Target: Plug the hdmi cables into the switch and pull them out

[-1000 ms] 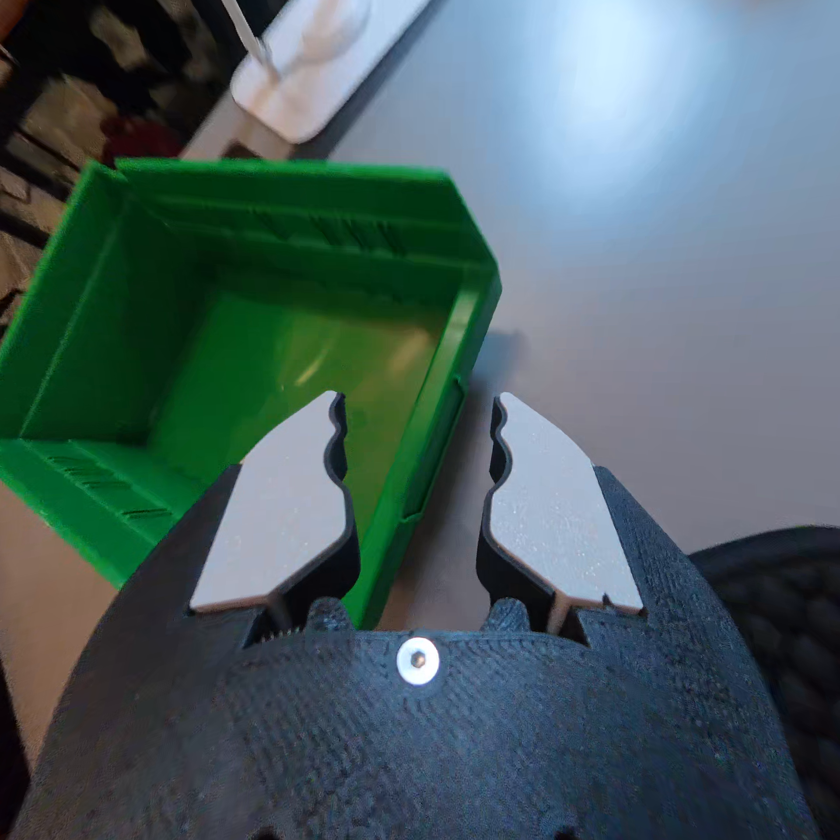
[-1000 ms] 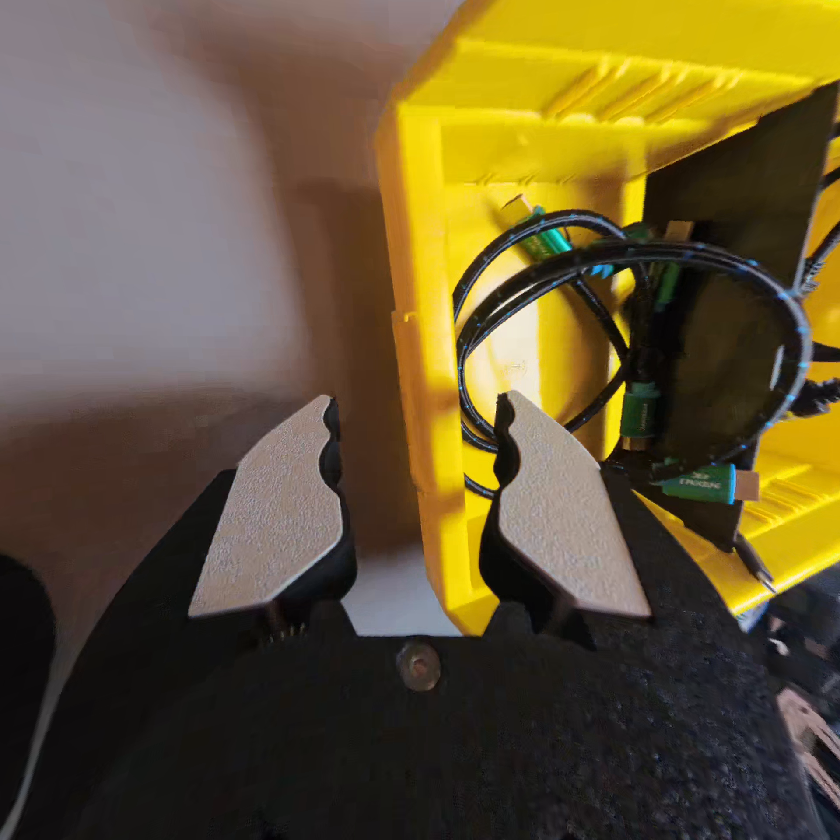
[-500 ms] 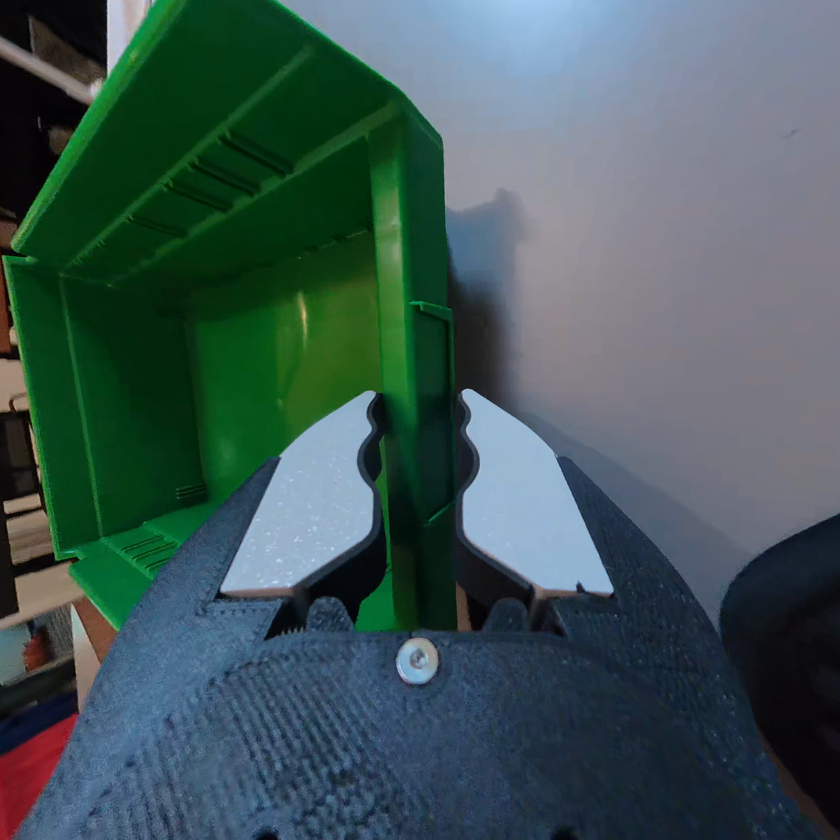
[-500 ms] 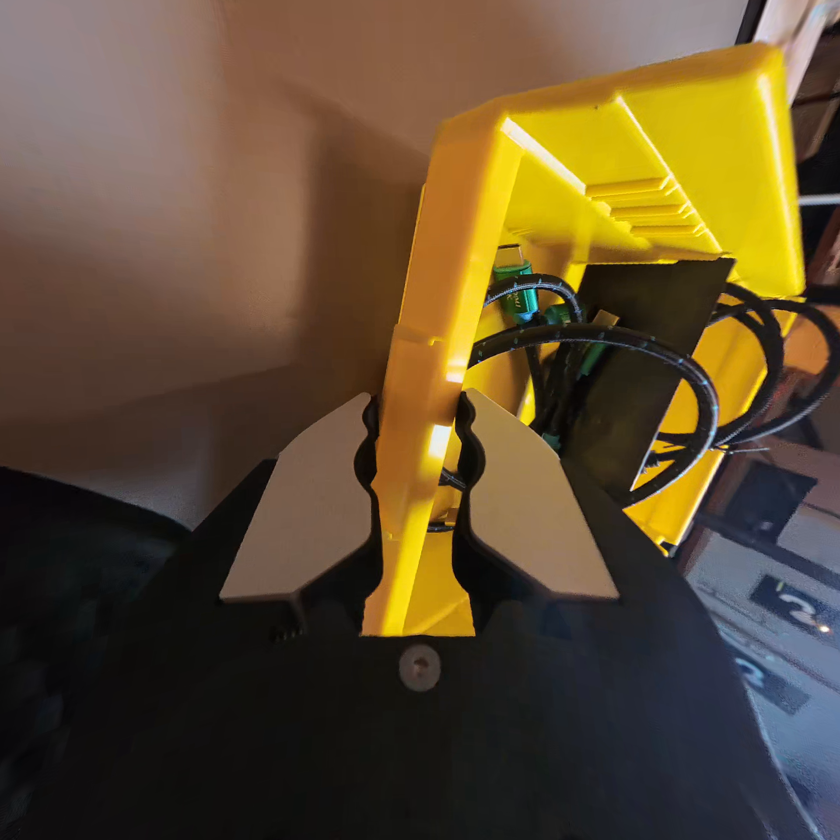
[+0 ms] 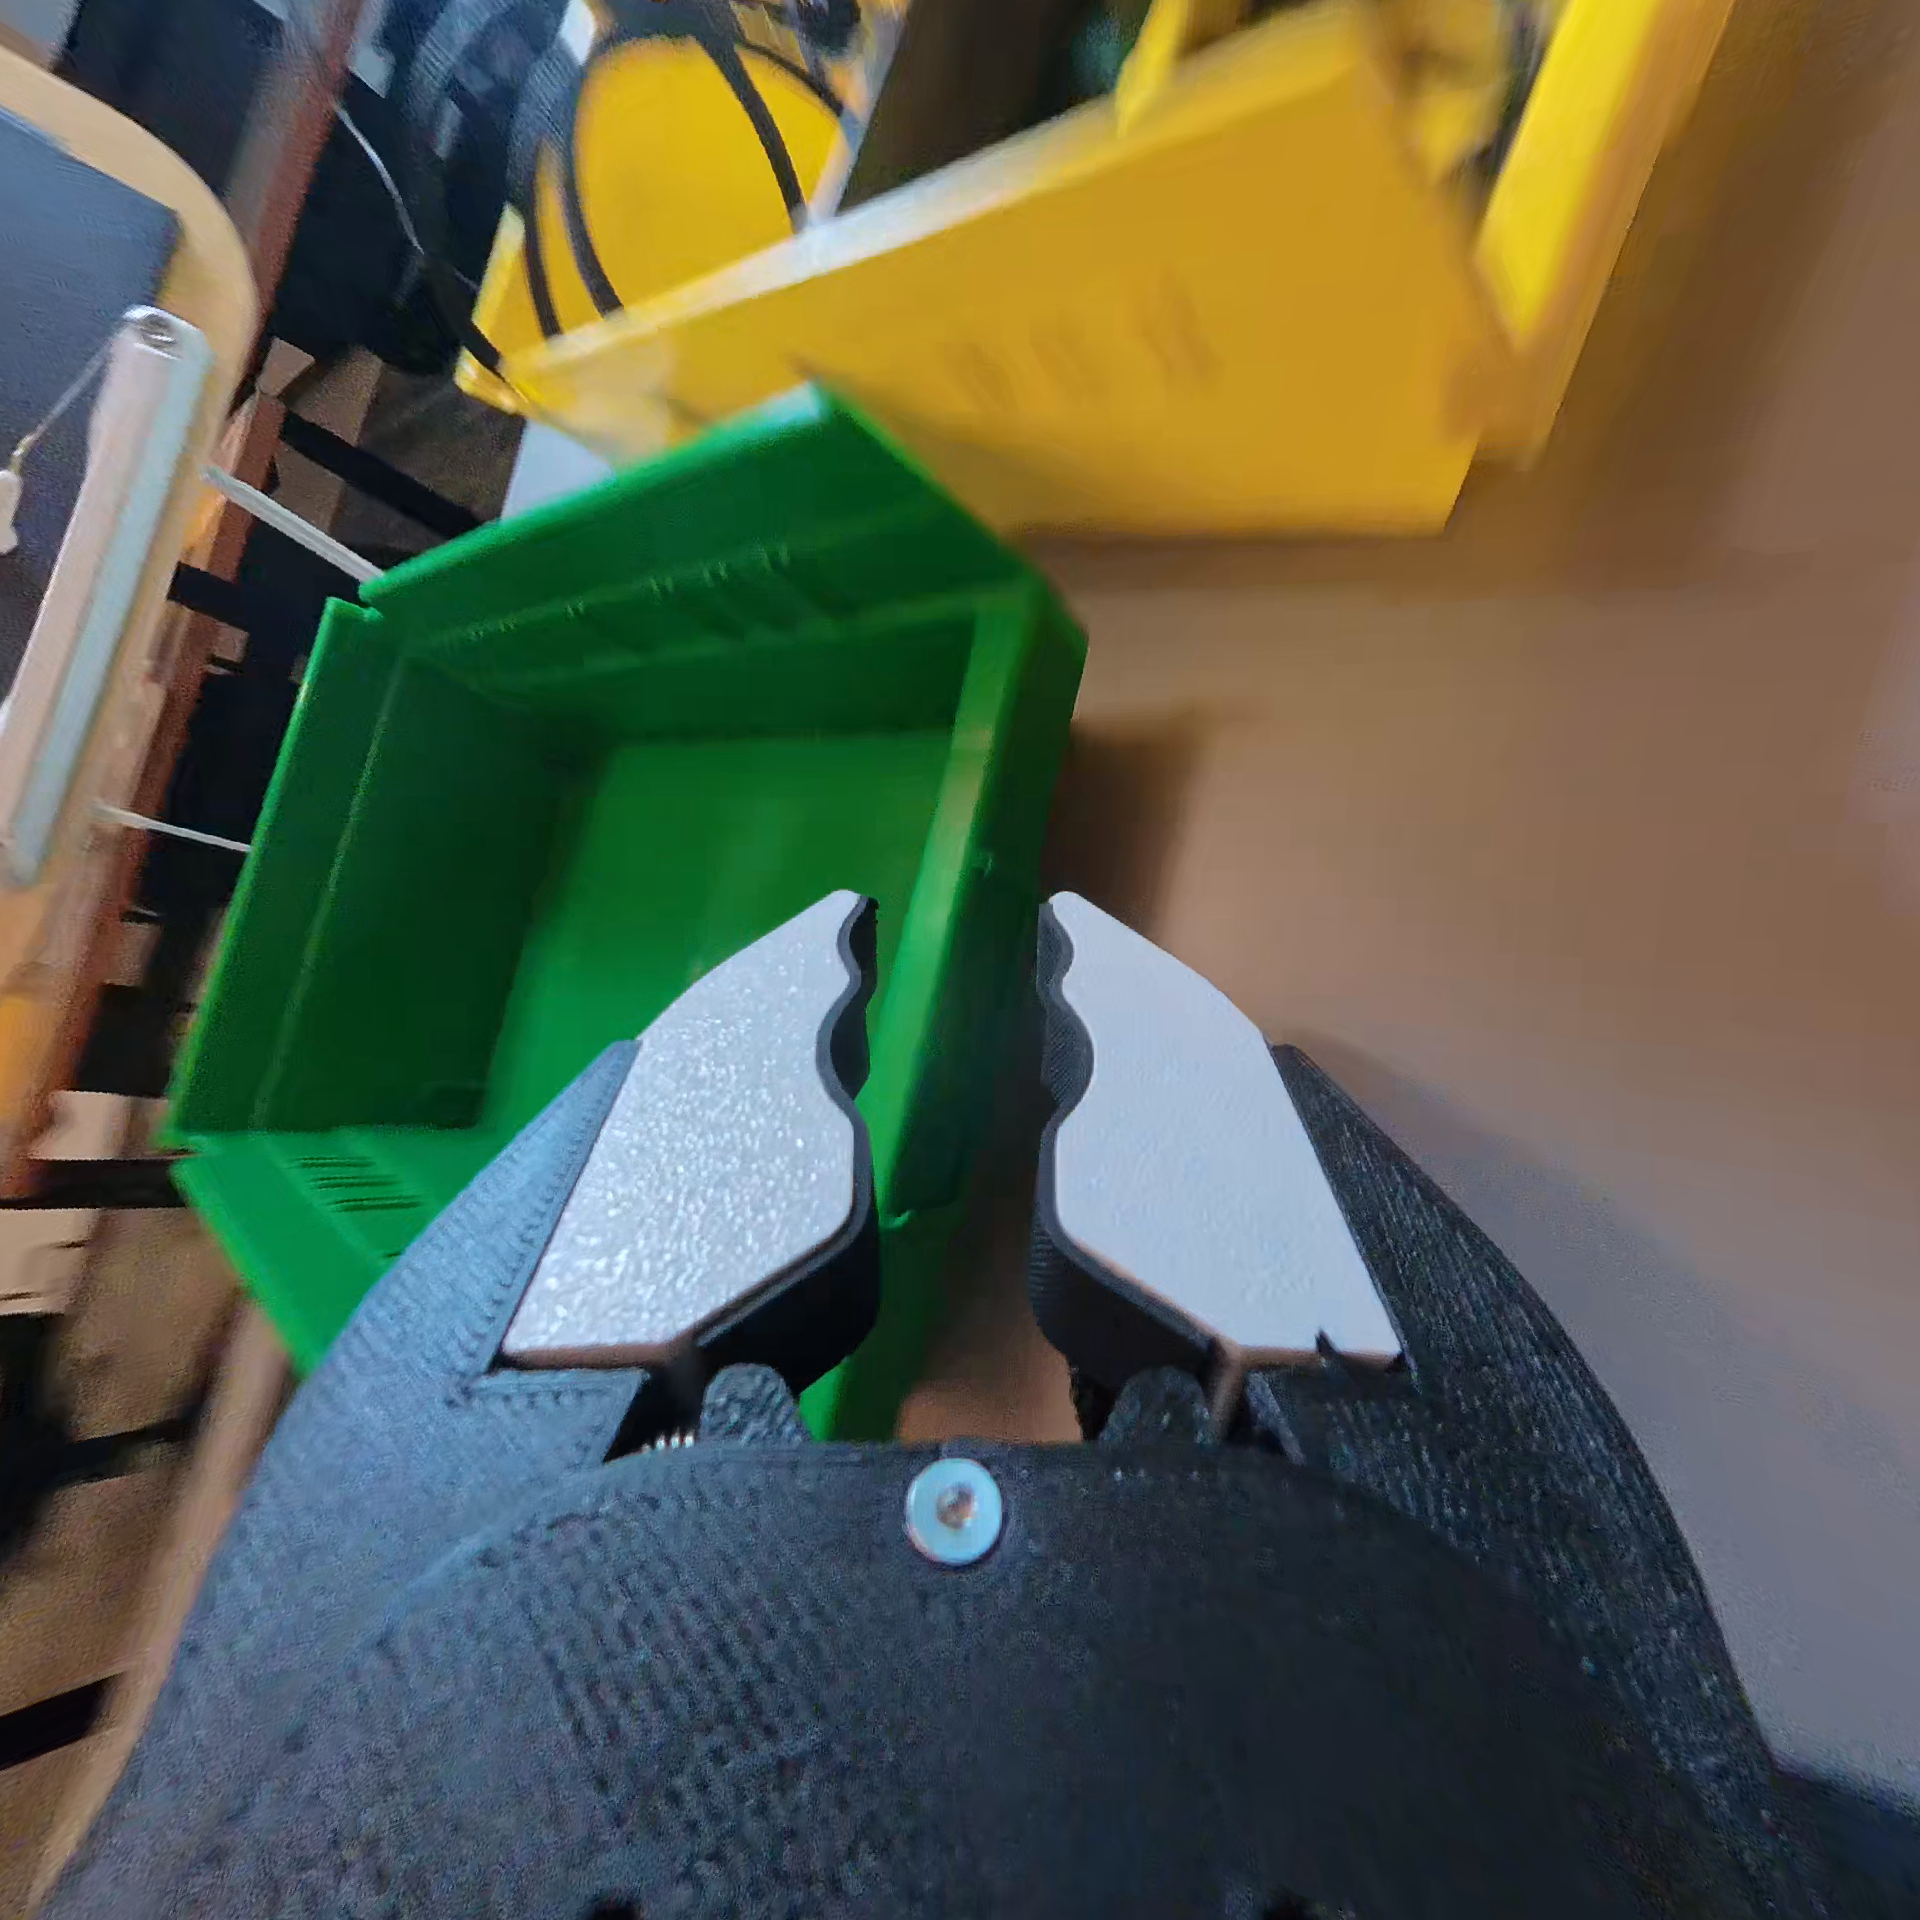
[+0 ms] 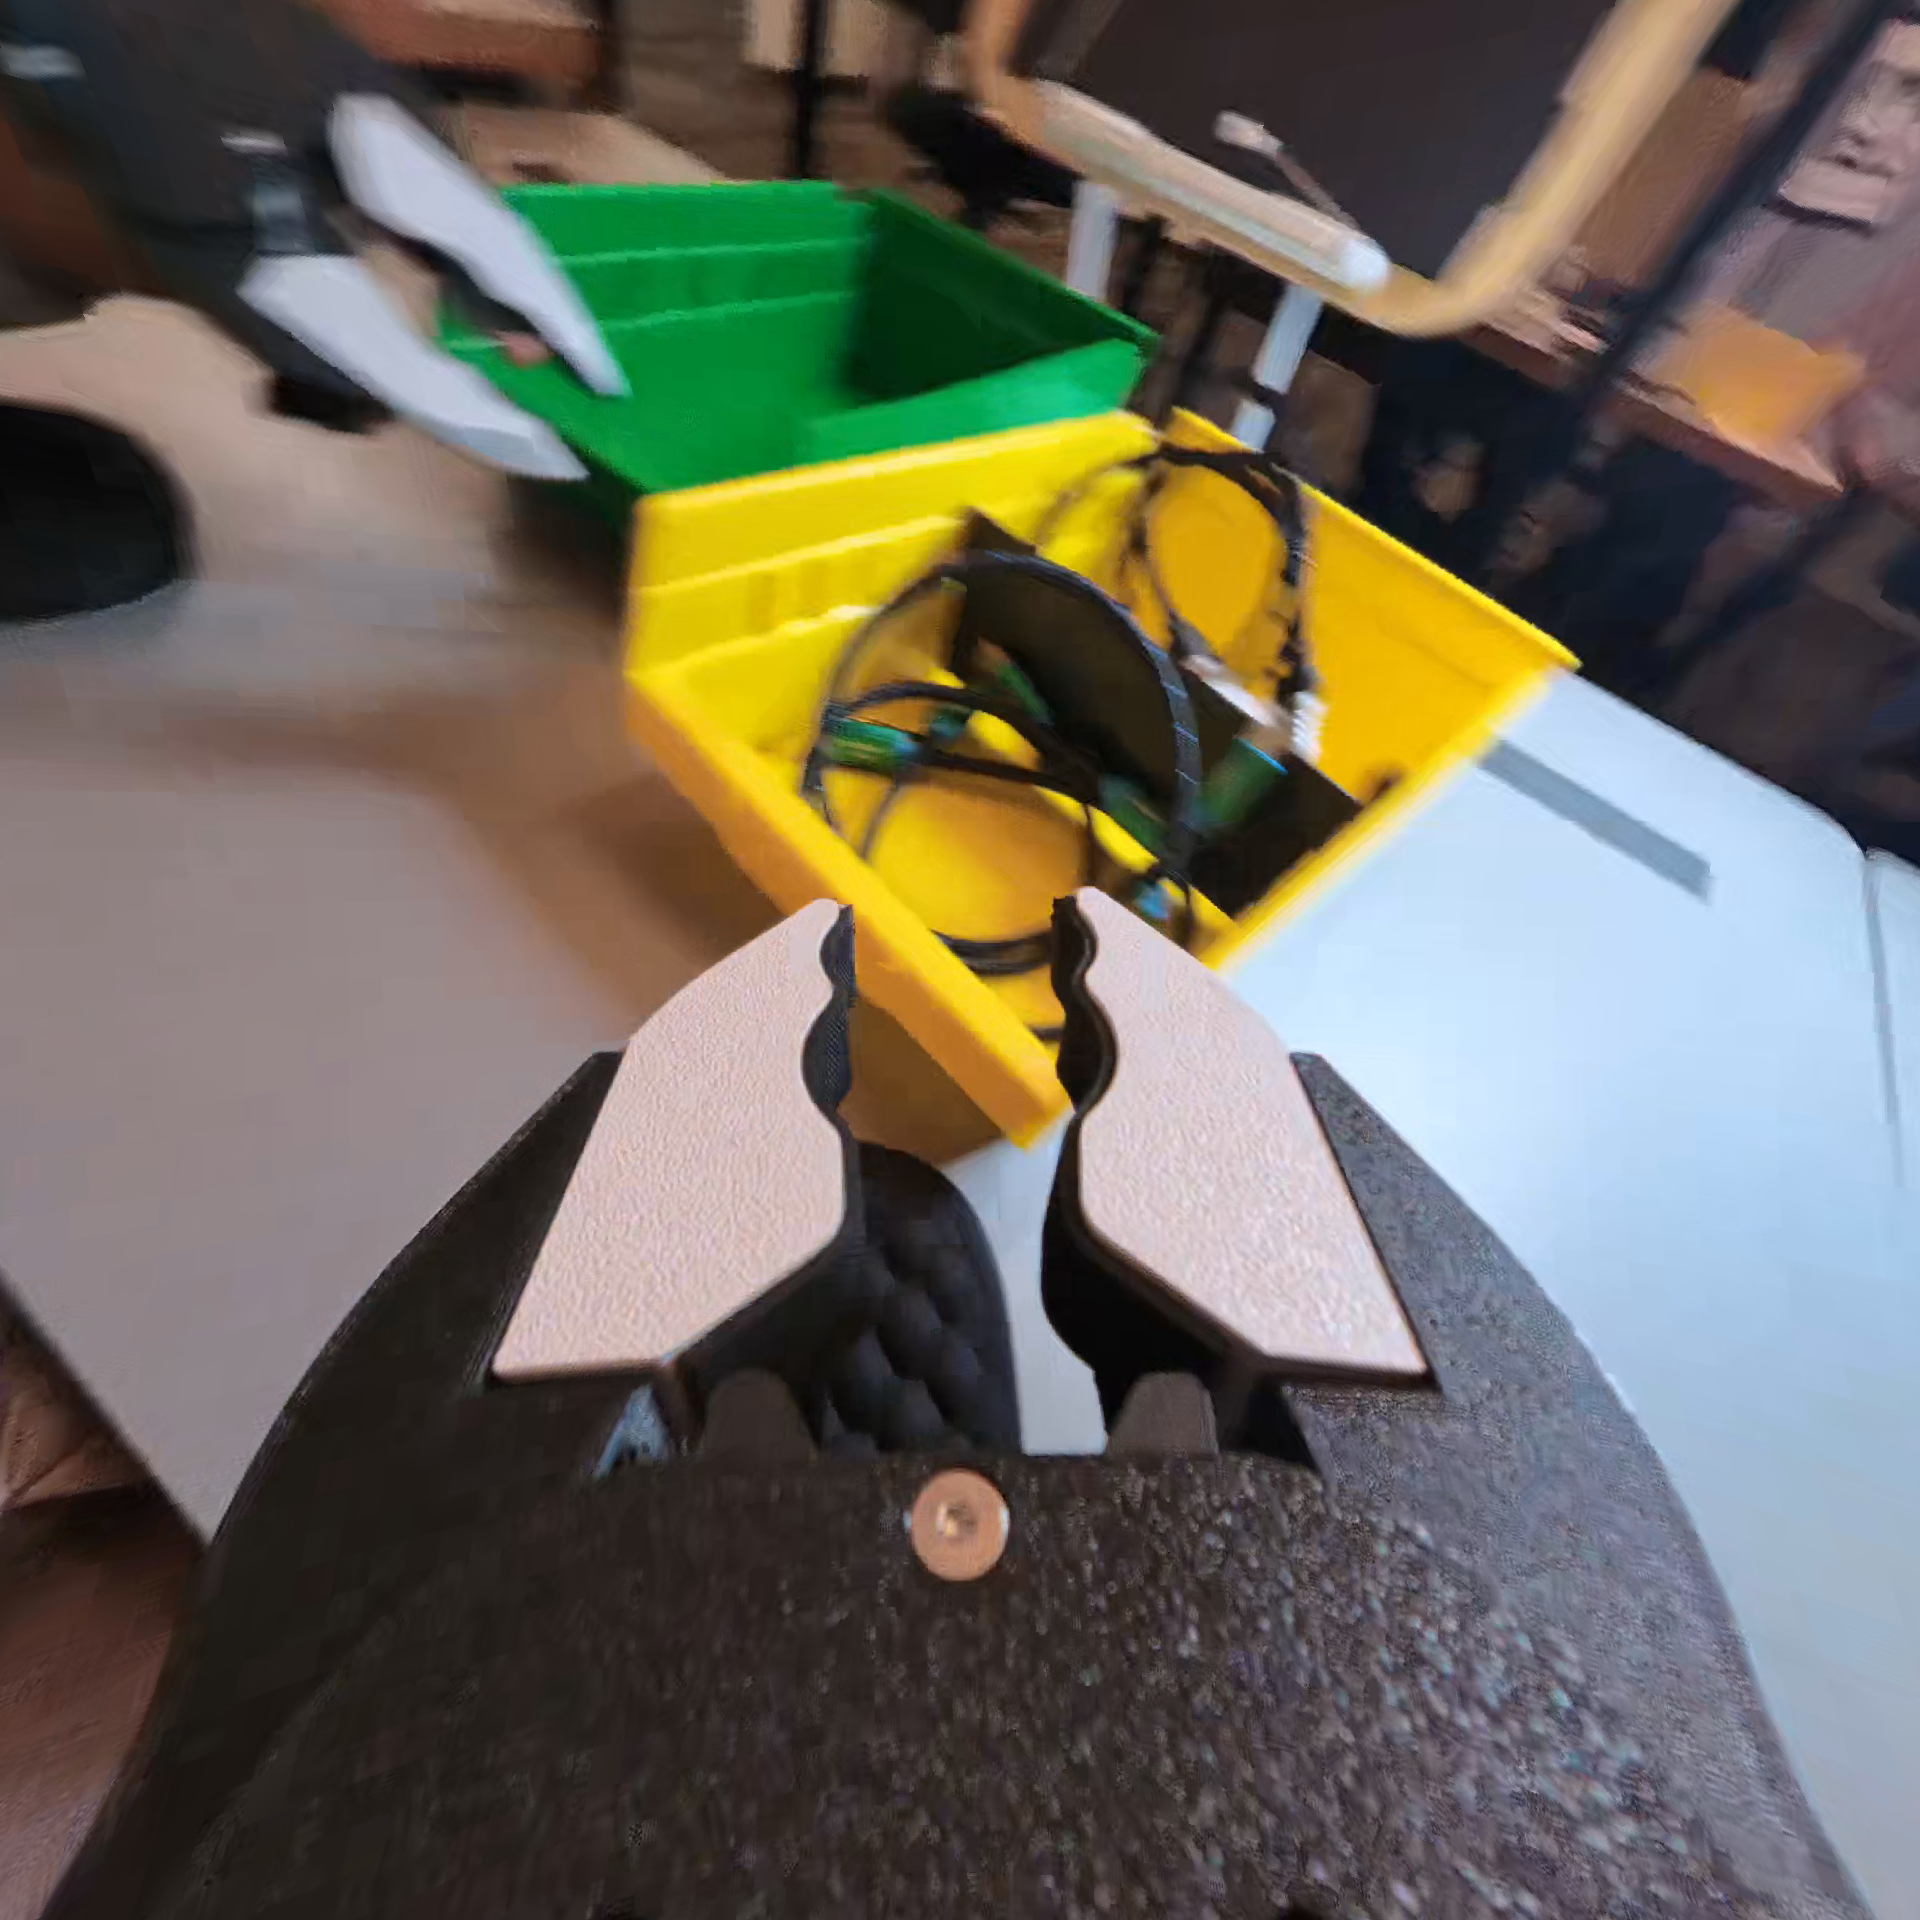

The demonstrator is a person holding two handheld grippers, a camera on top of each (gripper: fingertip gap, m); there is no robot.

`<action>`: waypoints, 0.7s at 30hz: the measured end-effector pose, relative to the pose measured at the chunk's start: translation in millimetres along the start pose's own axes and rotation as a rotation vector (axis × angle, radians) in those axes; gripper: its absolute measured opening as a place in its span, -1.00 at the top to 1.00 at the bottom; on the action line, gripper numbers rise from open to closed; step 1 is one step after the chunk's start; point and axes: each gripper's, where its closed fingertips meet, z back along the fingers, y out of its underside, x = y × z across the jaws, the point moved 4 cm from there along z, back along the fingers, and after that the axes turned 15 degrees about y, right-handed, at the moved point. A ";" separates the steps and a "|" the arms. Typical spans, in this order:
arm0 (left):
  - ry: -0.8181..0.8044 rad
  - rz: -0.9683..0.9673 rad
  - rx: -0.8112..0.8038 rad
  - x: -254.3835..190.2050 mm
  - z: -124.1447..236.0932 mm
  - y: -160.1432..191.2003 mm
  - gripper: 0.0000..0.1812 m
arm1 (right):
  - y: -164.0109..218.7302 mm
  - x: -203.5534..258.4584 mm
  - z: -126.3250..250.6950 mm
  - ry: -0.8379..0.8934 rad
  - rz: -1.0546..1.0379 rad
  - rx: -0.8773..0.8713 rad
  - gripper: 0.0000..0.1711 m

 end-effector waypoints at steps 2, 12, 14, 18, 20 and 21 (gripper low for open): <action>0.057 0.187 -0.201 -15.9 2.0 -26.0 0.64 | 19.5 -27.5 -1.3 0.092 -0.140 0.029 0.54; 0.048 0.707 -0.428 -41.4 -59.8 -80.4 0.52 | 48.4 -26.7 -59.2 0.058 -0.283 0.152 0.66; 0.018 0.678 -0.387 -40.9 -74.9 -80.9 0.62 | 46.5 -29.8 -60.8 0.122 -0.240 0.133 0.79; -0.087 0.507 -0.327 -45.3 -66.3 -92.0 0.74 | 29.8 -27.0 -38.5 0.314 0.007 -0.002 0.87; -0.127 0.458 -0.372 -48.2 -49.7 -102.0 0.79 | 22.1 -23.5 -22.5 0.330 -0.019 -0.057 0.88; -0.148 0.431 -0.394 -50.4 -40.4 -107.1 0.80 | 19.8 -21.5 -15.5 0.347 -0.021 -0.074 0.88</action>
